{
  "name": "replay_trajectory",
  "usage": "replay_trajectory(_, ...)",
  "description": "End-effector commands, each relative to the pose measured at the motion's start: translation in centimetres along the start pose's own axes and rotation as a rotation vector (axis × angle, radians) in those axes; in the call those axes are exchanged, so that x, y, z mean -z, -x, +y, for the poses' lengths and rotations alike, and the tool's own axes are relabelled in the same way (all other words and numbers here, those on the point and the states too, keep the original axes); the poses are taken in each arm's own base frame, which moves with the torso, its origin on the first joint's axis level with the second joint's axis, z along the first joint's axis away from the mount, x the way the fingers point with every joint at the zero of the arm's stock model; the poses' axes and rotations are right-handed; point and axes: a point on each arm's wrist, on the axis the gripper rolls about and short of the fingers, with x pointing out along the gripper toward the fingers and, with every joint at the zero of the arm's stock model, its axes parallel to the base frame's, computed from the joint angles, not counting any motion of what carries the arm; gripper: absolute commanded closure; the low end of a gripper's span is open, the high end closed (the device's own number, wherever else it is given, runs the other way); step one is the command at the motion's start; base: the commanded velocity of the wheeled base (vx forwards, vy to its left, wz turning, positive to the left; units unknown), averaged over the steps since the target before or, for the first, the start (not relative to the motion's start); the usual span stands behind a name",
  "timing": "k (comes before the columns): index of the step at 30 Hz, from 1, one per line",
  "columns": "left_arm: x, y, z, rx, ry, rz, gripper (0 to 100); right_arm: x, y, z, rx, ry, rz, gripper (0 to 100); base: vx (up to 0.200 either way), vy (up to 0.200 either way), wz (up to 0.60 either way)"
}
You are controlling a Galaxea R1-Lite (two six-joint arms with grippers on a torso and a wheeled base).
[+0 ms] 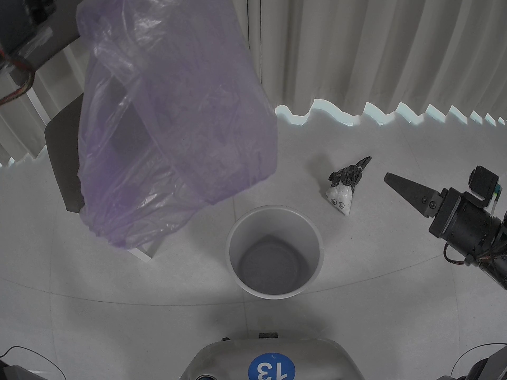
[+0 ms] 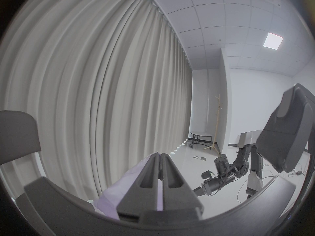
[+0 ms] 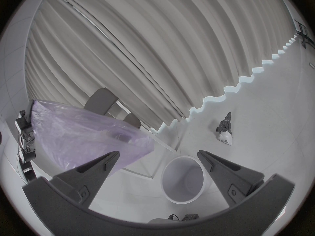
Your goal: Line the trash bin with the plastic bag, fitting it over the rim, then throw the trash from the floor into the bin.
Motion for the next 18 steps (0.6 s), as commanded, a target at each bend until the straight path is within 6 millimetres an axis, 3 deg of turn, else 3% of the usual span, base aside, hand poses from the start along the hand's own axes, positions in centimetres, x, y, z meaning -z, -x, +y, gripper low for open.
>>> replay_trajectory(1, 0.4, 0.4, -0.6, 0.048, -0.024, -0.018, 100, 0.6, -1.0, -0.4, 0.024, -0.001, 0.030, 0, 0.000, 0.000, 0.00)
replay_trajectory(9, -0.1, 0.5, -0.6, 0.065, -0.031, -0.048, 100, 2.7, -3.0, -0.9, 0.052, -0.035, 0.110, 0, 0.000, 0.000, 0.00)
replay_trajectory(14, -0.3, 0.4, -0.7, 0.075, -0.033, -0.062, 100, 4.3, -4.5, -0.1, 0.004, -0.074, 0.133, 0, 0.000, 0.000, 0.00)
replay_trajectory(18, -0.3, 0.3, -0.7, 0.075, -0.033, -0.062, 100, 5.1, -4.5, 0.5, -0.036, -0.097, 0.159, 0, 0.000, 0.000, 0.00)
